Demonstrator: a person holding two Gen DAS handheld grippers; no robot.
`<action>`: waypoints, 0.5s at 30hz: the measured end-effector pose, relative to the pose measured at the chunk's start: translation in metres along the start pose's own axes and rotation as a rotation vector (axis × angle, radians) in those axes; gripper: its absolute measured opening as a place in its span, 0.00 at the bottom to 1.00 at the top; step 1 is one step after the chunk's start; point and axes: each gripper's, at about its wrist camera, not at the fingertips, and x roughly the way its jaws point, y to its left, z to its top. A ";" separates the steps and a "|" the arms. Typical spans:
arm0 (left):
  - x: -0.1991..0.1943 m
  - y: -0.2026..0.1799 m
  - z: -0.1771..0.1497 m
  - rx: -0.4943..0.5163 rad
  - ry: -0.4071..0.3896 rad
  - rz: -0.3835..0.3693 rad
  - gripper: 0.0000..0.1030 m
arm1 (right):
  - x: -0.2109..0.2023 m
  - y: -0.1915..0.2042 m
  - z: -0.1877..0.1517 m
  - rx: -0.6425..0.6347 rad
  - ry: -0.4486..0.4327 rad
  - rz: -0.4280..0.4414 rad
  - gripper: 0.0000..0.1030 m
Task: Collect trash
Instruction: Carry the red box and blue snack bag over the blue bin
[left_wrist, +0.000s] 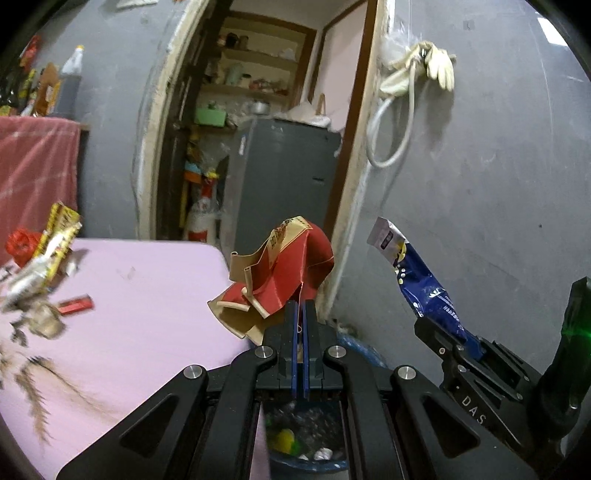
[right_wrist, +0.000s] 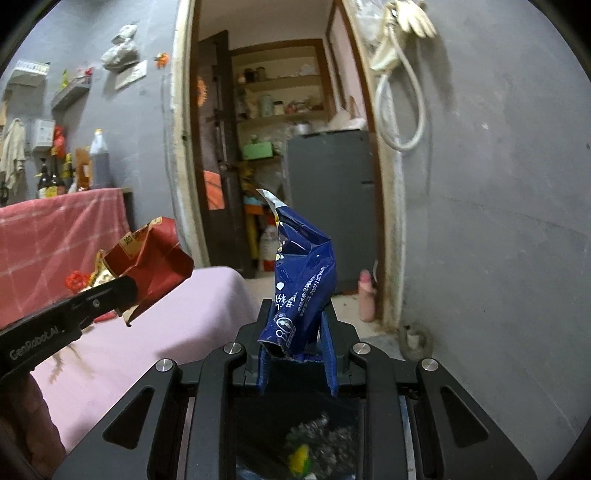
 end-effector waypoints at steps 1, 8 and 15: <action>0.006 -0.003 -0.003 -0.002 0.017 -0.003 0.00 | 0.001 -0.004 -0.002 0.005 0.009 -0.005 0.21; 0.036 -0.010 -0.021 -0.003 0.125 0.001 0.00 | 0.008 -0.028 -0.018 0.045 0.074 -0.016 0.21; 0.059 -0.007 -0.032 -0.003 0.228 0.007 0.00 | 0.020 -0.037 -0.034 0.068 0.148 -0.007 0.21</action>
